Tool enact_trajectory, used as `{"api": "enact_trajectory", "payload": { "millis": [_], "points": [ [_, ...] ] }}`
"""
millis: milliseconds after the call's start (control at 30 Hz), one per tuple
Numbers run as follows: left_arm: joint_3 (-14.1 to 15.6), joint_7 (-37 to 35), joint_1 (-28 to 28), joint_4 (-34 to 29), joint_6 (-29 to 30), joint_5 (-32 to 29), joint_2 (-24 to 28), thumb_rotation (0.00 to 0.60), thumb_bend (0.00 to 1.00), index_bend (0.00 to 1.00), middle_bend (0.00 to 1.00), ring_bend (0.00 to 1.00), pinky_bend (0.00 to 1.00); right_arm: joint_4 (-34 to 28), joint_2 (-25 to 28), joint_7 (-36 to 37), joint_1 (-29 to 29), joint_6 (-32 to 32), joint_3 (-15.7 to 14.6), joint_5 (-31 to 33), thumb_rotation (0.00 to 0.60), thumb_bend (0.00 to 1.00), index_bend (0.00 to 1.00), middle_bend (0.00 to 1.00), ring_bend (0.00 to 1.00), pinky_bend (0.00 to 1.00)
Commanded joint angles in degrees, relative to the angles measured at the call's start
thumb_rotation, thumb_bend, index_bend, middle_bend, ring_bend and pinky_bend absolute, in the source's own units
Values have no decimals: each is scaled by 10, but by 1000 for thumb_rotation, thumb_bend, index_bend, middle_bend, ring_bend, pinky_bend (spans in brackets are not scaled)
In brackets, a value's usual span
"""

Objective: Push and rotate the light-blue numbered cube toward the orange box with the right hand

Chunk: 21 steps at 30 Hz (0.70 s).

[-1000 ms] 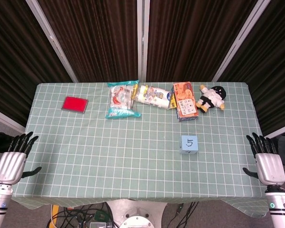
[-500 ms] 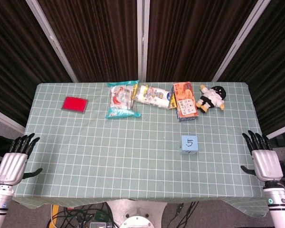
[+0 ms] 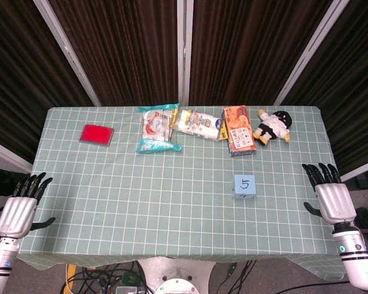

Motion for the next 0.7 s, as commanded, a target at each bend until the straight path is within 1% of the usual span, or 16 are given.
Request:
{"api": "enact_trajectory", "payload": {
  "millis": [33,67,100,133,267,300,367,533,700],
  "points": [
    [1,0,0,1,-1,-1,0,587,69,85,0,0,65,-10,1,-28,13,-13,3,4,600,734,0,775,660,637],
    [1,0,0,1,-2,-1,0,587,69,85,0,0,65,-10,1,-39,16,-15,4,4,600,822,0,823,704,664],
    [2,0,0,1,-3,-1,0,589,70,85,0,0,65,-13,4,-53,21,-22,3,5,600,870,5,847,727,675],
    [2,0,0,1,-4,-2,0,589,69,85,0,0,65,-17,7,-60,25,-30,3,8,600,912,37,873,749,684],
    [2,1,-1,-2,-8,-5,2,591,71,85,0,0,66,-34,27,-64,44,-72,-3,12,600,985,225,899,776,689],
    [2,2,-2,-2,-9,-4,3,592,70,85,0,0,66,-36,31,-63,48,-81,-6,11,600,996,261,901,781,689],
    [2,4,-3,-4,-10,-4,3,591,70,85,0,0,66,-40,37,-61,55,-96,-9,10,600,1000,300,905,791,690],
    [3,8,-3,-7,-9,-3,4,591,70,85,0,0,66,-49,48,-85,74,-131,-20,7,600,1000,309,907,800,693],
    [3,7,-3,-4,-13,-7,3,593,70,85,0,0,65,-53,39,-115,87,-159,-28,30,600,1000,305,907,801,693]
  ]
}}
